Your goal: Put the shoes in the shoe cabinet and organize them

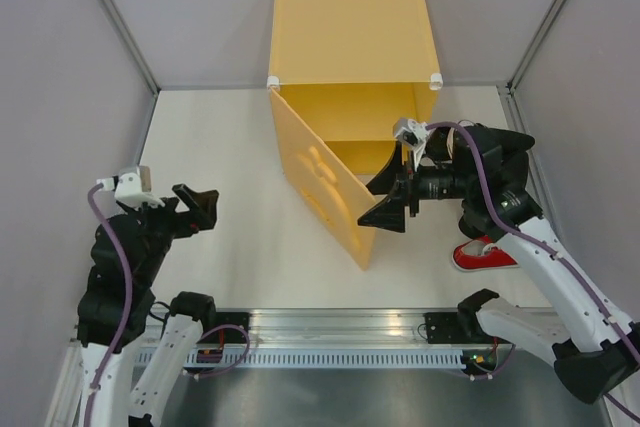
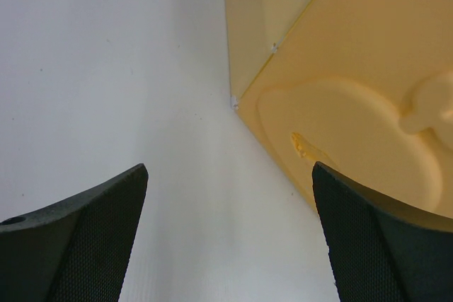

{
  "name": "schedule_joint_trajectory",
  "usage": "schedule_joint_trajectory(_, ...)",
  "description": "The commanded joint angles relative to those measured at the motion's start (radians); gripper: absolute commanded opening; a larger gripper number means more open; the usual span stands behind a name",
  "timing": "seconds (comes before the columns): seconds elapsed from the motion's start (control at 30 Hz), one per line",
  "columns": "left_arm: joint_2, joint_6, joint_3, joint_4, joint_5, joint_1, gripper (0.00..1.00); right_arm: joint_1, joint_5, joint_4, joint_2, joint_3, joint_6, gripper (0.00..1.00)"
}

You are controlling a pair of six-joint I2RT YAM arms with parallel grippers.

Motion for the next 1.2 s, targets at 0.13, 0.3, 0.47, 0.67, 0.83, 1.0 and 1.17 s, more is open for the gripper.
schedule_joint_trajectory(0.13,0.002,-0.059,0.262,-0.102,0.038,-0.003,1.00,0.196,0.125,0.237,0.018,-0.004,0.145,0.98)
schedule_joint_trajectory(0.3,0.007,-0.088,0.360,-0.128,0.100,-0.003,1.00,0.398,0.225,0.285,0.099,0.037,0.155,0.98)
schedule_joint_trajectory(0.47,0.039,-0.091,0.449,-0.174,0.150,-0.003,1.00,0.550,0.314,0.383,0.184,0.071,0.168,0.98)
schedule_joint_trajectory(0.67,0.082,-0.116,0.514,-0.212,0.299,-0.003,1.00,0.608,0.436,0.549,0.269,0.065,0.181,0.98)
schedule_joint_trajectory(0.83,0.120,-0.157,0.542,-0.214,0.466,-0.003,1.00,0.644,0.660,0.604,0.310,0.053,0.174,0.98)
schedule_joint_trajectory(1.0,0.152,-0.200,0.557,-0.215,0.570,-0.003,1.00,0.648,0.771,0.633,0.374,0.068,0.165,0.95)
schedule_joint_trajectory(1.17,0.145,-0.200,0.568,-0.217,0.571,-0.003,0.99,0.648,0.823,0.675,0.467,0.093,0.171,0.89)
